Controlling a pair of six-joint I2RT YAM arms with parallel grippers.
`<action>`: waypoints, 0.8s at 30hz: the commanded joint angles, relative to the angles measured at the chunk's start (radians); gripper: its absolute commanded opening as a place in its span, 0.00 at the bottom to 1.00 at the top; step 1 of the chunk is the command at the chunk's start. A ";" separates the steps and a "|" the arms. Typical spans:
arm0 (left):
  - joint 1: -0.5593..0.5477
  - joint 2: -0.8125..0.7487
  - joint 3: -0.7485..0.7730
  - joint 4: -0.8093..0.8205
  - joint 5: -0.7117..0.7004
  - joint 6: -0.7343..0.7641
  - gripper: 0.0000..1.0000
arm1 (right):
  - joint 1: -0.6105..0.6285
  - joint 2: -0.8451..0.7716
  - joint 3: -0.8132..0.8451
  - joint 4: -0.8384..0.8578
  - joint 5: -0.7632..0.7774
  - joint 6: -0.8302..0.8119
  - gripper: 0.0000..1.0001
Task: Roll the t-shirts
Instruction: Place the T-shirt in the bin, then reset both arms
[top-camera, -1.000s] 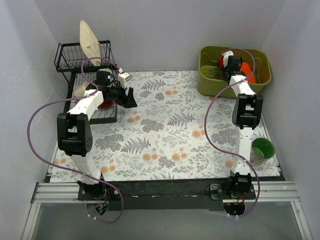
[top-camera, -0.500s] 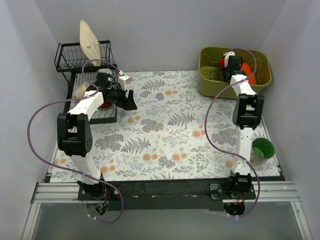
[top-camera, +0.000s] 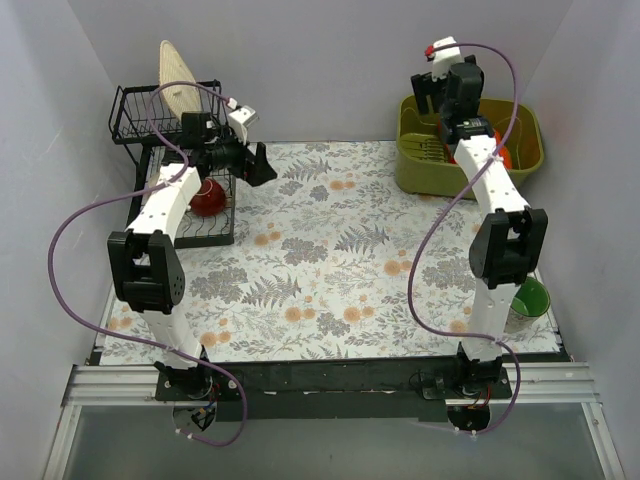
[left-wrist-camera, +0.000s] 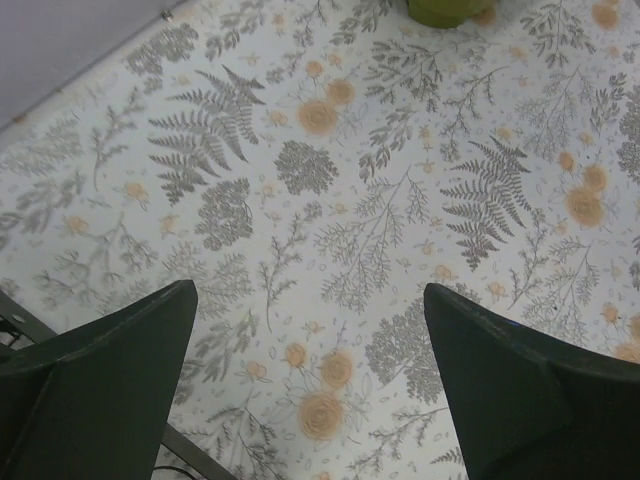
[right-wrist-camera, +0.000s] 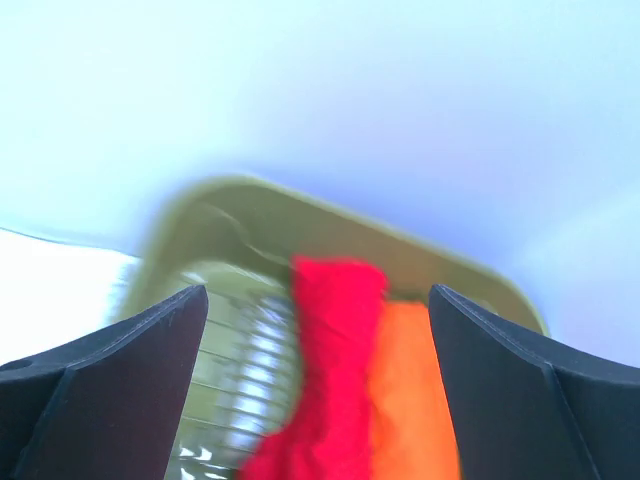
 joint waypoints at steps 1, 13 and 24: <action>-0.004 -0.062 0.062 0.064 -0.016 -0.058 0.98 | 0.106 -0.158 -0.114 0.029 -0.118 -0.049 0.99; -0.012 -0.193 -0.105 0.162 -0.004 -0.205 0.98 | 0.419 -0.476 -0.447 -0.345 -0.156 0.145 0.99; -0.063 -0.225 -0.174 0.174 -0.001 -0.245 0.98 | 0.465 -0.654 -0.622 -0.358 -0.060 0.126 0.98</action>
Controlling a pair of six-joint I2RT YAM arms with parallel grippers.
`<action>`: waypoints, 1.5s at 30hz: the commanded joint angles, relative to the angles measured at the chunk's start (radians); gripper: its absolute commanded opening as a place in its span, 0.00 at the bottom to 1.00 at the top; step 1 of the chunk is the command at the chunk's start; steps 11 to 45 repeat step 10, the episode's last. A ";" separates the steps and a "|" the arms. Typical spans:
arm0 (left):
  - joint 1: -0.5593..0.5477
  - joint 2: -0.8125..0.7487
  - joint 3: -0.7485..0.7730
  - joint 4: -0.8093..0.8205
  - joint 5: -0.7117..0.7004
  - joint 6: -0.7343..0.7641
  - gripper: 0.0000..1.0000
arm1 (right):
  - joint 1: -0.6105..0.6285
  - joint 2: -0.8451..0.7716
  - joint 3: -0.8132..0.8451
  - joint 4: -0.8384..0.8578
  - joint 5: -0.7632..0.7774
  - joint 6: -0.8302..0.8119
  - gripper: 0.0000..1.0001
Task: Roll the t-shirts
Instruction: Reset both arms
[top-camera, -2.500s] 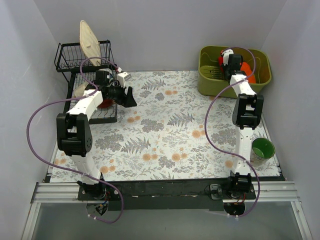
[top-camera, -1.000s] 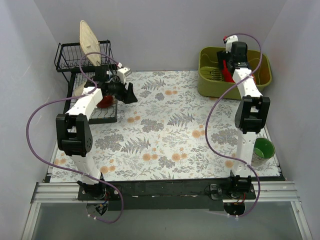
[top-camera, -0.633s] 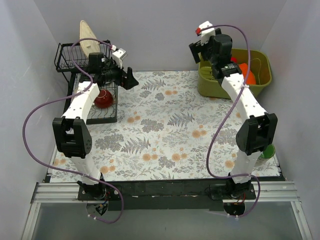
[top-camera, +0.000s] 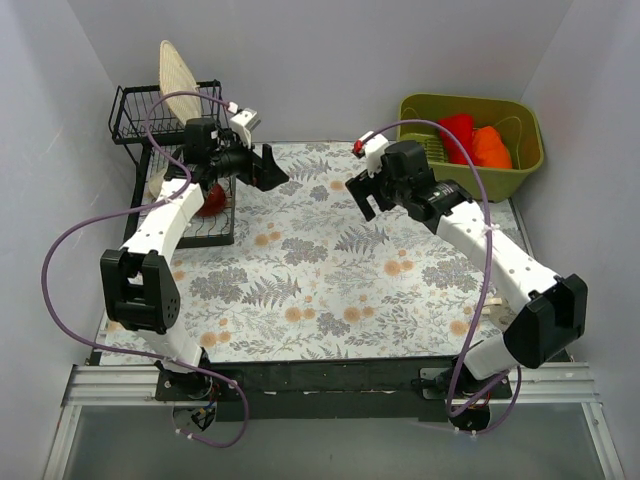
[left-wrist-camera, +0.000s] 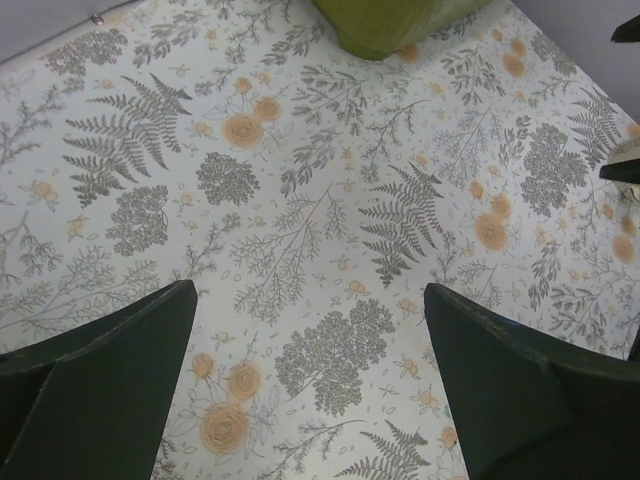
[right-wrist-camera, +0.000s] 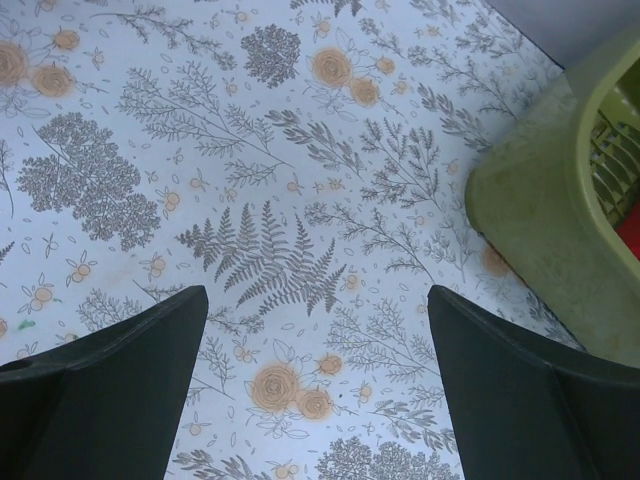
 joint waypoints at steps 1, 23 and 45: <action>-0.028 -0.078 -0.044 0.019 -0.016 -0.014 0.98 | 0.007 -0.072 0.004 0.029 0.066 -0.020 0.98; -0.128 -0.130 -0.113 -0.005 -0.119 0.061 0.98 | 0.011 -0.092 -0.025 0.072 0.065 -0.085 0.99; -0.128 -0.130 -0.113 -0.005 -0.119 0.061 0.98 | 0.011 -0.092 -0.025 0.072 0.065 -0.085 0.99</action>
